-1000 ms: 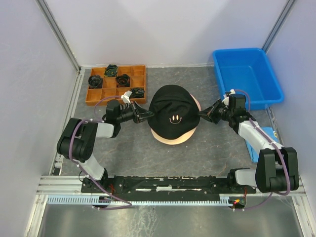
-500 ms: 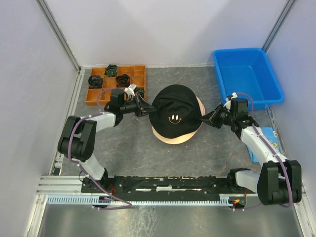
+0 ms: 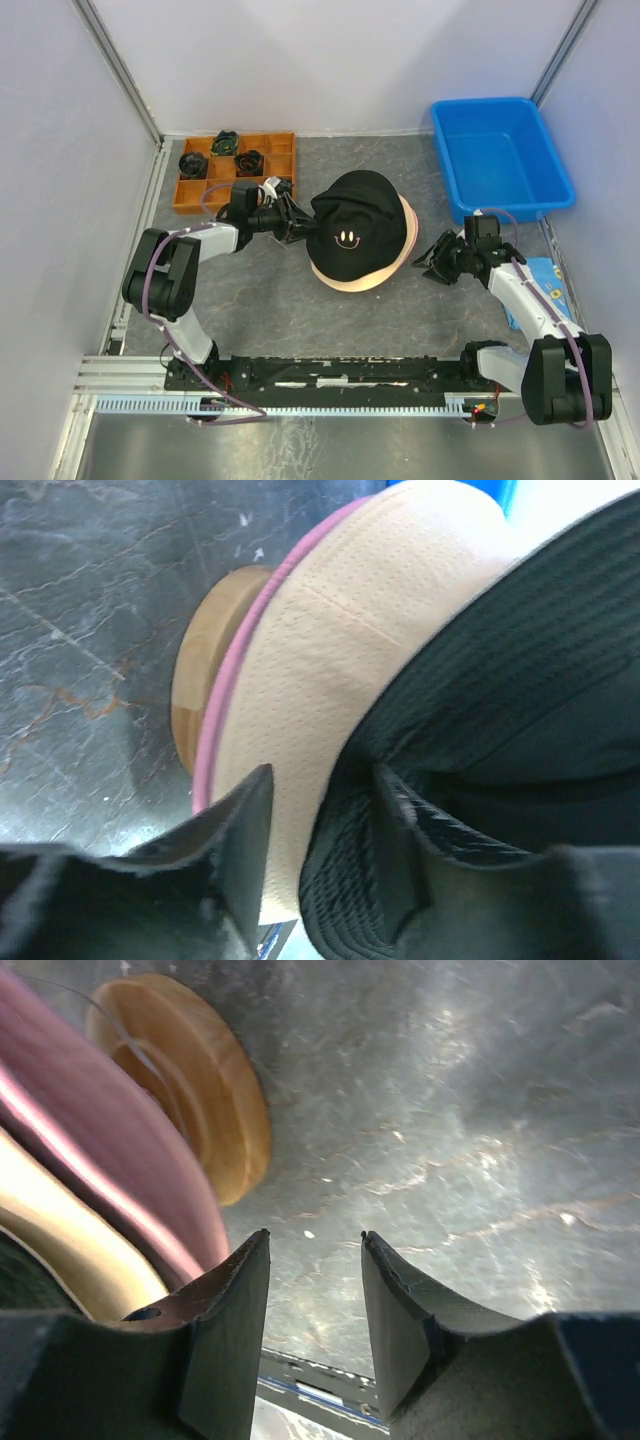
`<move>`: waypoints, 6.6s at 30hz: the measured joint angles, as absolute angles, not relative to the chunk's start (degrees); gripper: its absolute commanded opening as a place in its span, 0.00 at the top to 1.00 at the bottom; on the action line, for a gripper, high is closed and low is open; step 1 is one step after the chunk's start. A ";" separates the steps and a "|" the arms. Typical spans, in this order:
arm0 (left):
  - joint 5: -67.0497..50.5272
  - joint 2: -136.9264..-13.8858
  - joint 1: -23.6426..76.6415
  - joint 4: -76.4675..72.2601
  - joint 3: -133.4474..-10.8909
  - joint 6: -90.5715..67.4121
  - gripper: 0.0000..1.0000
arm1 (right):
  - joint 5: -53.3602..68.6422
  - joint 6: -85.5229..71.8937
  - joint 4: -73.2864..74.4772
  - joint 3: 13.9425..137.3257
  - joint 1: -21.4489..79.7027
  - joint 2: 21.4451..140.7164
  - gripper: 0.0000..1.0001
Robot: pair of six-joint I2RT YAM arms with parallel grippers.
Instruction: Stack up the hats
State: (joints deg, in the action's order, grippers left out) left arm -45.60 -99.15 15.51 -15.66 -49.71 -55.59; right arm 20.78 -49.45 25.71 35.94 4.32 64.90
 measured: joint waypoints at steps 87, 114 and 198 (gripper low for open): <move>-41.54 -99.77 17.76 -10.15 -56.88 -56.80 0.96 | 53.74 -49.10 6.72 54.35 -2.09 88.12 1.00; -40.58 -99.70 18.06 -16.56 -48.18 -56.69 0.97 | 44.27 -45.04 14.57 52.31 -2.35 86.04 1.00; 0.03 -63.90 40.40 -25.45 -20.84 -87.79 0.49 | 36.86 -39.62 22.33 52.07 -2.79 78.04 1.00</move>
State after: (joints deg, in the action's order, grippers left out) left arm 0.03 -63.90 40.40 -25.45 -20.84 -87.79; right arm 36.86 -39.62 22.33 52.07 -2.79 78.04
